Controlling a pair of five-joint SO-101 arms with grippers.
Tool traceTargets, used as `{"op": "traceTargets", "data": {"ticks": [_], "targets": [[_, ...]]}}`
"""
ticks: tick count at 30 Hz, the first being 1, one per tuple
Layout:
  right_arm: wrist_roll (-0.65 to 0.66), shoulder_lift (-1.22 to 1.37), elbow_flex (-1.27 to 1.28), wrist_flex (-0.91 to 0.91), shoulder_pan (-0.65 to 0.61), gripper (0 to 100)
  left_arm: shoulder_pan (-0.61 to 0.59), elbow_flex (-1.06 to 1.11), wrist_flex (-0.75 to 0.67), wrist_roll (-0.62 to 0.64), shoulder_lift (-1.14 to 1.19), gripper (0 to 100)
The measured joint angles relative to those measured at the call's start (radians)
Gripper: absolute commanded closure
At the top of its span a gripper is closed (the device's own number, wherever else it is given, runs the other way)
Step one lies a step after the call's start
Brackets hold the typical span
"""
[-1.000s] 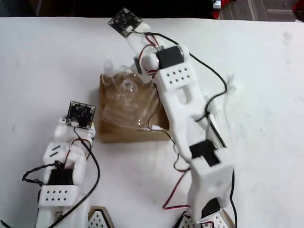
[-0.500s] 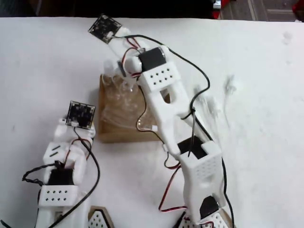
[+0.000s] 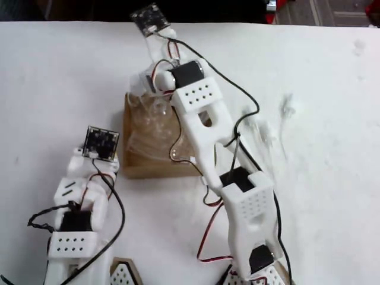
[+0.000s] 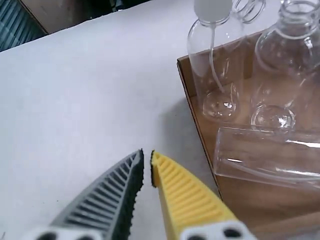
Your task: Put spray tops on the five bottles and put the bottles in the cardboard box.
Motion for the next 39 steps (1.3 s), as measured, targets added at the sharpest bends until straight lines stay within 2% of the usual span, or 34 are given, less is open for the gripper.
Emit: {"op": "traceTargets", "data": {"ticks": [31,39], "targets": [[-0.028,0.086,0.0,-0.003,0.003,81.1,0.0,0.0,0.0,0.0,0.0,97],[0.084,0.086,0.0,-0.003,0.008,81.1,0.0,0.0,0.0,0.0,0.0,97]]}}
